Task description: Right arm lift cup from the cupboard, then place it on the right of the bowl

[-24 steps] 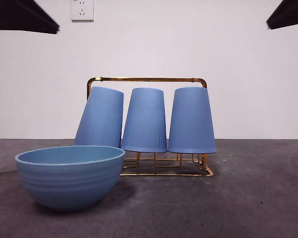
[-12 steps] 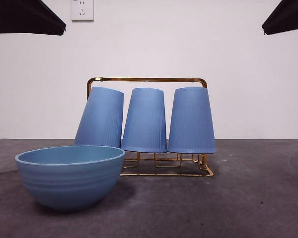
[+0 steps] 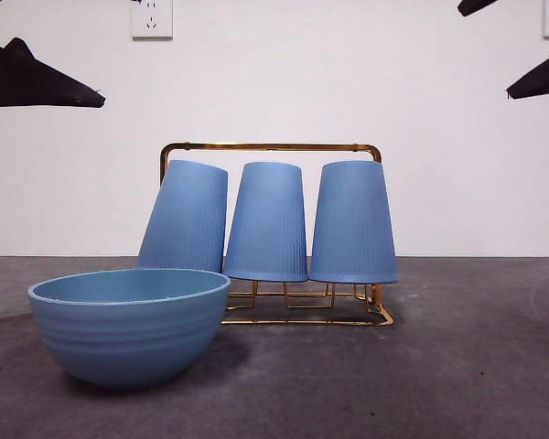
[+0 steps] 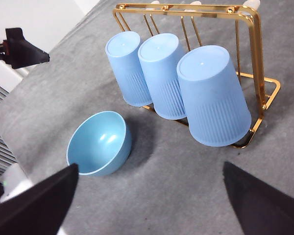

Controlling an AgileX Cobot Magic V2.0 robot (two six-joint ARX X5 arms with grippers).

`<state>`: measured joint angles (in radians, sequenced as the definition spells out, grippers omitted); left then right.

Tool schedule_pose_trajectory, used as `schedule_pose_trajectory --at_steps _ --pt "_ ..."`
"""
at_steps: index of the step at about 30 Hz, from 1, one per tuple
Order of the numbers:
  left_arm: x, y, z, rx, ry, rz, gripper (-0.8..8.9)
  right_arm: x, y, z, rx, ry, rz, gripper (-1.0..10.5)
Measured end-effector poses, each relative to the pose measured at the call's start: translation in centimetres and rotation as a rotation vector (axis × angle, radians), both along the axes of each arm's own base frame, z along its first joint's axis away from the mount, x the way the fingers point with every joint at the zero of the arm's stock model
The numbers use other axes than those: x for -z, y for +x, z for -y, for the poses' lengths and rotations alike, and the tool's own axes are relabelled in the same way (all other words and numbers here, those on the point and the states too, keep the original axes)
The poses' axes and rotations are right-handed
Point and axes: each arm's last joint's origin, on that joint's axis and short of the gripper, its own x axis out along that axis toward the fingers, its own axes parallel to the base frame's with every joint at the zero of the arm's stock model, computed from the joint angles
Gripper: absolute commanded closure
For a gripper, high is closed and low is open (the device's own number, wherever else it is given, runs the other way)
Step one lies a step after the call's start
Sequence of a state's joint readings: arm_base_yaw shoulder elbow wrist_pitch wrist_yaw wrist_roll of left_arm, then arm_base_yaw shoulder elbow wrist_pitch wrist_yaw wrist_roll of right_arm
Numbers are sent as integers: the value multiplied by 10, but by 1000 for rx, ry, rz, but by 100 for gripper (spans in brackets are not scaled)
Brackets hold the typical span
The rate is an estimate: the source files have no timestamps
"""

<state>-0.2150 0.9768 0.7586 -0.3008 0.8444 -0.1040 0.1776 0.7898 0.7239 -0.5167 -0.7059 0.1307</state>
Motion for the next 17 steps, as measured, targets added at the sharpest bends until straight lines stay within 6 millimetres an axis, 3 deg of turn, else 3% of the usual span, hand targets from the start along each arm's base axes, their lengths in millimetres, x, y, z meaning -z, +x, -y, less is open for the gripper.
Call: schedule_pose_trajectory --at_steps 5,12,17 --pt "0 -1 2 10 0 0 259 -1 7 -4 1 -2 -105 419" --pt "0 -1 2 12 0 0 259 -35 31 -22 22 -124 -155 419" --pt "0 -1 2 12 0 0 259 -49 55 -40 42 -289 -214 419"
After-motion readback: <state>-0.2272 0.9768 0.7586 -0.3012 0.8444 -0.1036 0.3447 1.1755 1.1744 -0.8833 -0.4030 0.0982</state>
